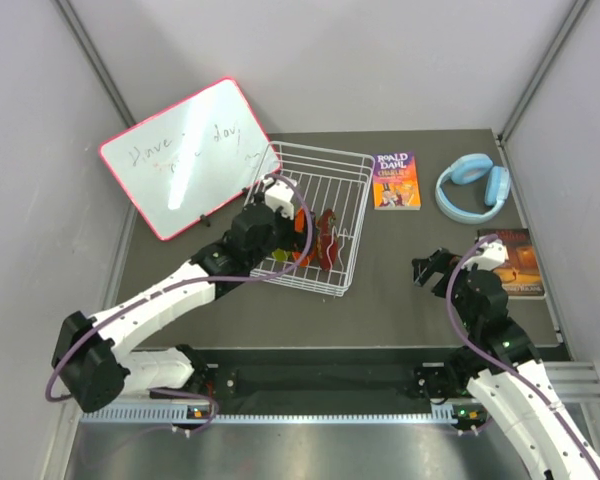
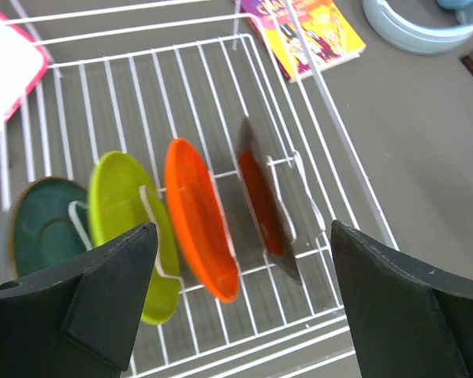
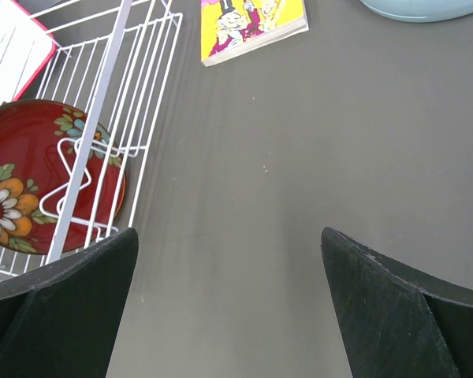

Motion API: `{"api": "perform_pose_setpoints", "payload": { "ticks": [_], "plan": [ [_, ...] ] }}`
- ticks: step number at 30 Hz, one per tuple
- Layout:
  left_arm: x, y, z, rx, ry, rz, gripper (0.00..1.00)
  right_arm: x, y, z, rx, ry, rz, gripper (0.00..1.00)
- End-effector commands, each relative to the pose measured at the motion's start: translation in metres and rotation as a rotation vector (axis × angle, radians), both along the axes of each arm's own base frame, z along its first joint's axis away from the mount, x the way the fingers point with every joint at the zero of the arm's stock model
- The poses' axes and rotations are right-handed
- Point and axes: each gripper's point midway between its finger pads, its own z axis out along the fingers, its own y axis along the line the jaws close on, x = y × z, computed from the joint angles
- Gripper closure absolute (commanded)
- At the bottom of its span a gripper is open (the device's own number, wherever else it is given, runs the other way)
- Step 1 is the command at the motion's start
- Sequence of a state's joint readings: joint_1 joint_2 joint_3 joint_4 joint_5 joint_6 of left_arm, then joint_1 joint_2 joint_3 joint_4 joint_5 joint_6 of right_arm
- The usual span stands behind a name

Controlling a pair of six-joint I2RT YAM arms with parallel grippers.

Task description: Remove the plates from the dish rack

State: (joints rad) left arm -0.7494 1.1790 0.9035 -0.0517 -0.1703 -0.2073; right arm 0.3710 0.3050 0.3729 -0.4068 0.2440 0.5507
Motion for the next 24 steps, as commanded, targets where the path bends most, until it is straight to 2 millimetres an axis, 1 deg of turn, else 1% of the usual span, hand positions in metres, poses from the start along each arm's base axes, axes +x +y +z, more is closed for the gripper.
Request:
{"api": "perform_pose_setpoints", "payload": {
  "ticks": [1,2,4,8,9,10,11,13,14,16,19,22,23,24],
  "plan": [
    [0.007,-0.026,0.028,-0.043,-0.108,-0.029,0.05,0.004,0.001,0.011,0.005,-0.045,-0.003,0.00],
    [0.006,-0.033,0.021,-0.019,-0.107,-0.028,0.06,0.005,0.001,0.011,0.004,-0.044,-0.004,0.01],
    [0.007,-0.038,0.016,-0.002,-0.108,-0.017,0.09,0.005,0.001,0.010,0.001,-0.042,-0.004,0.00],
    [0.011,-0.049,-0.007,0.040,-0.085,0.006,0.13,0.006,0.000,0.009,-0.002,-0.033,-0.010,0.00],
    [0.013,-0.050,-0.010,0.046,-0.087,0.019,0.14,0.006,0.000,0.008,-0.001,-0.030,-0.009,0.00],
    [0.014,-0.050,-0.014,0.054,-0.082,0.028,0.19,0.006,0.000,0.008,-0.002,-0.029,-0.010,0.00],
    [0.016,-0.053,-0.020,0.058,-0.080,0.034,0.22,0.006,0.000,0.009,-0.004,-0.031,-0.011,0.00],
    [0.020,-0.052,-0.025,0.070,-0.078,0.066,0.26,0.006,0.000,0.008,-0.004,-0.031,-0.011,0.02],
    [0.020,-0.053,-0.032,0.085,-0.075,0.068,0.27,0.006,0.000,0.008,-0.003,-0.032,-0.010,0.02],
    [0.024,-0.053,-0.035,0.096,-0.080,0.089,0.40,0.006,-0.001,0.008,-0.004,-0.032,-0.014,0.05],
    [0.027,-0.055,-0.041,0.104,-0.078,0.099,0.52,0.006,-0.001,0.009,-0.003,-0.034,-0.019,0.06],
    [0.029,-0.058,-0.048,0.105,-0.073,0.100,0.69,0.007,-0.002,0.008,-0.008,-0.030,-0.022,0.06],
    [0.029,-0.058,-0.052,0.108,-0.069,0.103,0.76,0.007,-0.002,0.007,-0.008,-0.028,-0.023,0.06],
    [0.030,-0.058,-0.054,0.110,-0.067,0.105,0.80,0.007,-0.002,0.007,-0.008,-0.026,-0.023,0.06]
  ]
}}
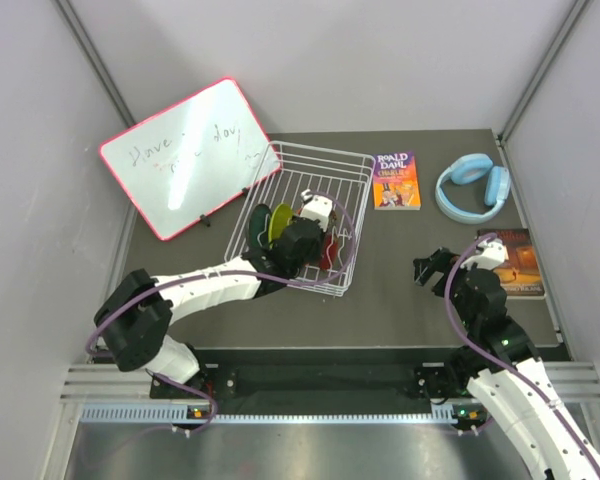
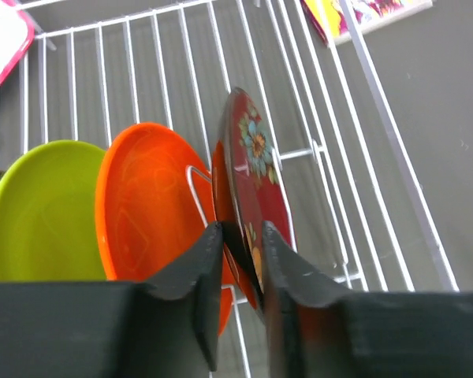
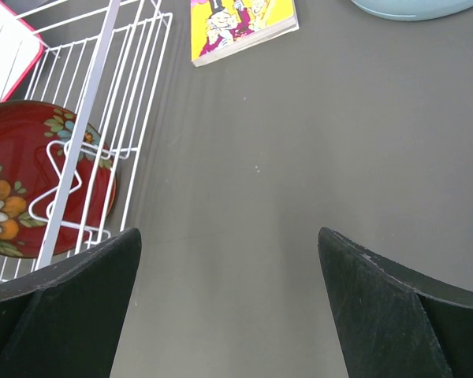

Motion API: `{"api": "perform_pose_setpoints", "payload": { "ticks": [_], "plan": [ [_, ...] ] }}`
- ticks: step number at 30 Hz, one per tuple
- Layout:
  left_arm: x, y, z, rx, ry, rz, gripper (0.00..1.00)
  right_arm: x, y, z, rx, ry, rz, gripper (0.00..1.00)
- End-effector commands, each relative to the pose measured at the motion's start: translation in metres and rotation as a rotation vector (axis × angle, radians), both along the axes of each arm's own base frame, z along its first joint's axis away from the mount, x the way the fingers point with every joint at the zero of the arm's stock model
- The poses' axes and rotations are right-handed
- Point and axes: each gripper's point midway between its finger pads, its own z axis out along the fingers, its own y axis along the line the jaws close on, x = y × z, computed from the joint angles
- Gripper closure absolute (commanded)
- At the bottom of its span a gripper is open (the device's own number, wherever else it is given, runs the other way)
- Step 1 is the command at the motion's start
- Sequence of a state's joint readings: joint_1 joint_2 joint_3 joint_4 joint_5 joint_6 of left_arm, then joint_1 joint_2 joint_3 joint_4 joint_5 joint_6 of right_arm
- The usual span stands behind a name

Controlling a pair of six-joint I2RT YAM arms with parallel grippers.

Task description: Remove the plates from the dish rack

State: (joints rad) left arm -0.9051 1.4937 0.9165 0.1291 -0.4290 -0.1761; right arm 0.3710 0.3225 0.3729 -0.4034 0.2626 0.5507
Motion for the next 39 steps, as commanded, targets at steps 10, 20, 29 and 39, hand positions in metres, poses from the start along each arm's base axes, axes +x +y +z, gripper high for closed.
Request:
{"api": "perform_pose_setpoints", "payload": {
  "ticks": [10,20,29,39],
  "plan": [
    [0.015,-0.013,0.009,-0.044,-0.069,0.043,1.00,0.005,-0.001,0.009,0.001,-0.032,-0.017,0.09],
    [0.025,0.024,0.036,0.058,-0.211,0.245,1.00,0.006,-0.002,0.008,0.003,-0.028,-0.025,0.09],
    [0.027,0.038,0.082,0.055,-0.302,0.288,1.00,0.006,-0.002,0.006,0.000,-0.017,-0.025,0.11],
    [0.022,0.058,0.138,0.032,-0.374,0.335,1.00,0.007,0.004,0.004,-0.003,-0.008,0.007,0.11]
  ]
}}
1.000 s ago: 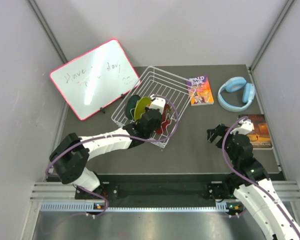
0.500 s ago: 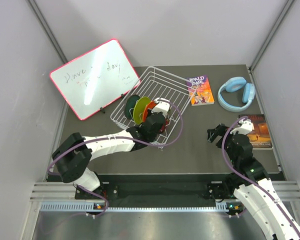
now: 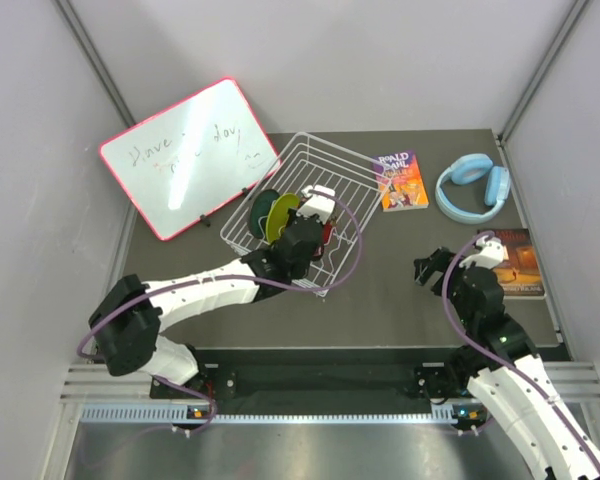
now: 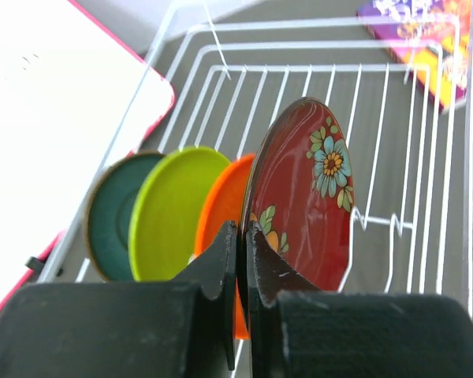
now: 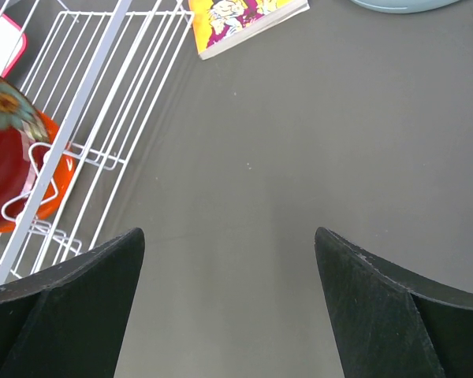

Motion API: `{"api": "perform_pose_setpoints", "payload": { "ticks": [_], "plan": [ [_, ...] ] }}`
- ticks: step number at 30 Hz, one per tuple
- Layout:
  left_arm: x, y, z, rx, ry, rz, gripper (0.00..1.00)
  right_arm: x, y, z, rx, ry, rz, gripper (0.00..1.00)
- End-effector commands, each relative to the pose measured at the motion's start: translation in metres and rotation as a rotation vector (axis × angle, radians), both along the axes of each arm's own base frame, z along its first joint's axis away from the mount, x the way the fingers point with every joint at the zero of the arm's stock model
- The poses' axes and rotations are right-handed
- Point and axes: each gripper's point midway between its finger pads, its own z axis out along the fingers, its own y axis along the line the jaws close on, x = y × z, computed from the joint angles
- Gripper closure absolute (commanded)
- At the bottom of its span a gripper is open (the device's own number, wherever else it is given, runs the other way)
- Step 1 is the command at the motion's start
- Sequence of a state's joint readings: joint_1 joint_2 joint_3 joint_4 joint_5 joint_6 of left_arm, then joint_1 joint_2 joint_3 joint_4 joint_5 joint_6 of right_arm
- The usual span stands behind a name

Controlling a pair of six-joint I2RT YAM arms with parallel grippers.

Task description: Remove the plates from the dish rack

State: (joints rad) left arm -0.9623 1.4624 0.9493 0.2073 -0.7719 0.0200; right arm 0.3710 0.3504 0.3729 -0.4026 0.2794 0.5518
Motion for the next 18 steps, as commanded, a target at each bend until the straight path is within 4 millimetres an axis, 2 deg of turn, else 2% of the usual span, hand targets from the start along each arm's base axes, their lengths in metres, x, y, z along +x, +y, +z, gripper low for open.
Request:
{"api": "perform_pose_setpoints", "payload": {
  "ticks": [1,5,7,10,12,13,15,16,18],
  "plan": [
    [0.003,0.028,0.095,-0.129,-0.165,0.109,1.00,0.005,0.009,0.010,0.011,-0.030,0.036,0.11],
    [-0.006,0.033,0.116,-0.184,-0.164,0.087,1.00,0.003,0.022,0.010,0.011,-0.030,0.120,0.11],
    [-0.011,0.032,0.119,-0.204,-0.139,0.060,1.00,0.004,0.027,0.010,0.022,-0.042,0.145,0.11],
    [-0.019,0.027,0.118,-0.277,-0.099,0.018,1.00,0.005,0.049,0.021,0.095,-0.096,0.244,0.12],
    [-0.026,0.015,0.115,-0.323,-0.064,-0.055,1.00,0.001,0.064,0.023,0.153,-0.107,0.313,0.13],
    [-0.030,0.011,0.111,-0.360,-0.036,-0.073,1.00,0.003,0.069,0.032,0.177,-0.146,0.333,0.13],
    [-0.038,-0.006,0.109,-0.438,0.013,-0.150,1.00,0.002,0.077,0.030,0.211,-0.145,0.368,0.14],
    [-0.043,-0.010,0.103,-0.451,0.036,-0.177,1.00,0.003,0.080,0.035,0.222,-0.166,0.378,0.14],
    [-0.054,-0.023,0.095,-0.512,0.087,-0.250,1.00,0.001,0.085,0.030,0.240,-0.156,0.403,0.14]
  ]
}}
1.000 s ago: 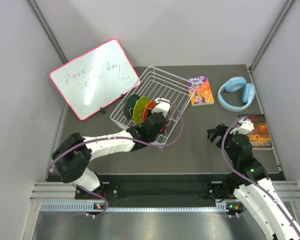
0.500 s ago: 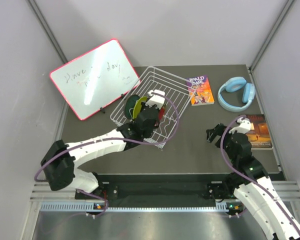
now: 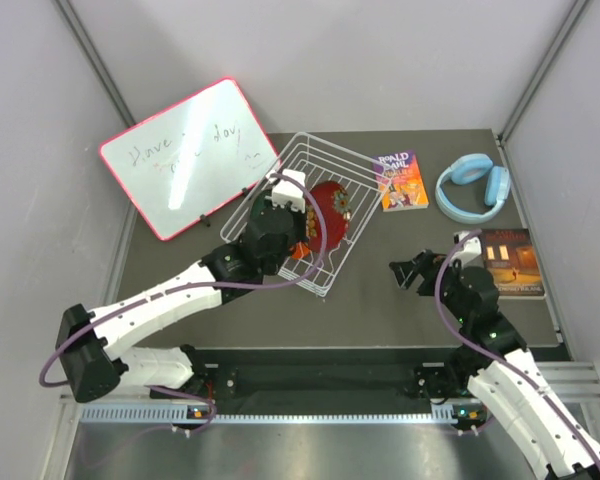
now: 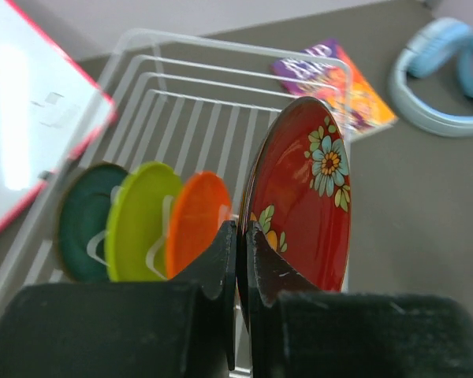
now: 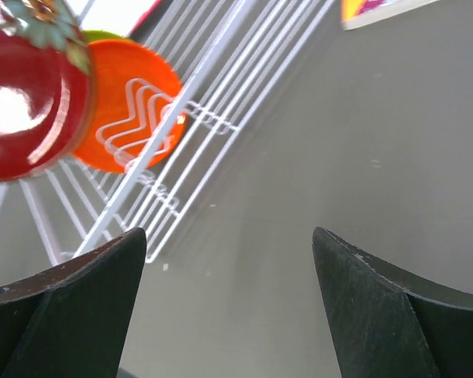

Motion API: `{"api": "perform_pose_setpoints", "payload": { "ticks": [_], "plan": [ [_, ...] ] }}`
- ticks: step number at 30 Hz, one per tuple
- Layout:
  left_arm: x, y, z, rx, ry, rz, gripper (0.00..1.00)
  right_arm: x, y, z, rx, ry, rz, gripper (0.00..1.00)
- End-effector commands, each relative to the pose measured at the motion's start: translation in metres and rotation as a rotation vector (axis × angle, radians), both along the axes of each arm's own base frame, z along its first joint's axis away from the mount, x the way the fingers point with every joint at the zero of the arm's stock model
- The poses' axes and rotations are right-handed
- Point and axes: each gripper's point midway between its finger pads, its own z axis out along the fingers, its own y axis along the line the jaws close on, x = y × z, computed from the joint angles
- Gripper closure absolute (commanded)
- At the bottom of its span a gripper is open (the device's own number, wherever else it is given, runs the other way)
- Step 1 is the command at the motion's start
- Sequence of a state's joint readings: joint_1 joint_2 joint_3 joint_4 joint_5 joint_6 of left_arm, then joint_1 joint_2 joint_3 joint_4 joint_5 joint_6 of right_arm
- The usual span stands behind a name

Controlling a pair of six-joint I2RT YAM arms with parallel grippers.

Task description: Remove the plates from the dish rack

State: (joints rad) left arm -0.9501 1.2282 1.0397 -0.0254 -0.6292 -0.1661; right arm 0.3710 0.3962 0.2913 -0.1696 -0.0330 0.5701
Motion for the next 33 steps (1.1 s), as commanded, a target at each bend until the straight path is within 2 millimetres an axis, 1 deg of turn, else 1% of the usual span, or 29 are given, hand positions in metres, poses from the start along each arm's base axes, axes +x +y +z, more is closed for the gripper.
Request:
{"api": "perform_pose_setpoints", "payload": {
  "ticks": [1,4,5,6,7,8,10,11,12,14,15,17,18,19,20,21,22,23,24,25,27,28,29,32,33],
  "plan": [
    [-0.027,-0.034,0.015,-0.263,0.061,-0.189,1.00,0.002,0.027,0.031,0.116,-0.116,0.116,0.14],
    [-0.037,-0.047,0.011,-0.329,0.102,-0.257,1.00,0.003,0.032,0.025,0.143,-0.102,0.135,0.14],
    [-0.038,-0.049,0.009,-0.338,0.111,-0.267,1.00,0.003,0.035,0.031,0.161,-0.126,0.149,0.14],
    [-0.042,-0.054,0.006,-0.360,0.124,-0.289,1.00,0.003,0.037,0.027,0.171,-0.122,0.156,0.14],
    [-0.043,-0.056,0.005,-0.371,0.129,-0.300,1.00,0.003,0.040,0.026,0.188,-0.116,0.164,0.15],
    [-0.045,-0.058,0.004,-0.379,0.134,-0.315,1.00,0.003,0.043,0.030,0.204,-0.136,0.175,0.15],
    [-0.048,-0.063,0.003,-0.405,0.144,-0.337,1.00,0.005,0.044,0.023,0.208,-0.117,0.177,0.15],
    [-0.049,-0.064,0.002,-0.413,0.149,-0.342,1.00,0.006,0.046,0.025,0.216,-0.130,0.185,0.16],
    [-0.051,-0.065,0.002,-0.433,0.150,-0.351,1.00,0.006,0.047,0.023,0.220,-0.128,0.191,0.16],
    [-0.056,-0.072,0.002,-0.454,0.162,-0.392,1.00,0.006,0.051,0.018,0.236,-0.116,0.204,0.18],
    [-0.058,-0.075,0.000,-0.464,0.172,-0.402,1.00,0.007,0.053,0.021,0.250,-0.138,0.215,0.19],
    [-0.061,-0.080,0.001,-0.480,0.171,-0.425,1.00,0.006,0.058,0.015,0.261,-0.117,0.237,0.21],
    [-0.060,-0.084,-0.002,-0.483,0.182,-0.429,1.00,0.006,0.061,0.021,0.276,-0.144,0.254,0.22],
    [-0.062,-0.088,-0.001,-0.491,0.183,-0.445,1.00,0.004,0.065,0.019,0.284,-0.134,0.276,0.25],
    [-0.062,-0.092,-0.005,-0.491,0.193,-0.452,1.00,0.003,0.066,0.018,0.289,-0.139,0.285,0.28],
    [-0.063,-0.094,-0.006,-0.495,0.196,-0.459,1.00,0.003,0.068,0.023,0.301,-0.163,0.299,0.32],
    [-0.064,-0.097,-0.006,-0.499,0.198,-0.468,1.00,0.001,0.070,0.022,0.302,-0.160,0.318,0.38],
    [-0.065,-0.100,-0.010,-0.493,0.209,-0.475,1.00,0.000,0.071,0.022,0.304,-0.162,0.327,0.47],
    [-0.066,-0.102,-0.012,-0.491,0.211,-0.477,1.00,-0.001,0.072,0.022,0.301,-0.167,0.336,0.59],
    [-0.066,-0.102,-0.011,-0.496,0.208,-0.478,1.00,-0.003,0.075,0.027,0.306,-0.188,0.362,0.75],
    [-0.068,-0.106,-0.016,-0.494,0.220,-0.497,1.00,-0.009,0.078,0.029,0.316,-0.209,0.398,0.82],
    [-0.069,-0.107,-0.018,-0.492,0.224,-0.501,1.00,-0.013,0.081,0.033,0.320,-0.224,0.431,0.95],
    [-0.069,-0.109,-0.020,-0.489,0.228,-0.503,1.00,-0.013,0.082,0.034,0.320,-0.222,0.439,1.00],
    [-0.069,-0.110,-0.022,-0.477,0.221,-0.510,1.00,-0.013,0.080,0.031,0.315,-0.206,0.425,1.00],
    [-0.070,-0.111,-0.023,-0.467,0.224,-0.518,1.00,-0.013,0.078,0.034,0.323,-0.216,0.408,1.00]
  ]
}}
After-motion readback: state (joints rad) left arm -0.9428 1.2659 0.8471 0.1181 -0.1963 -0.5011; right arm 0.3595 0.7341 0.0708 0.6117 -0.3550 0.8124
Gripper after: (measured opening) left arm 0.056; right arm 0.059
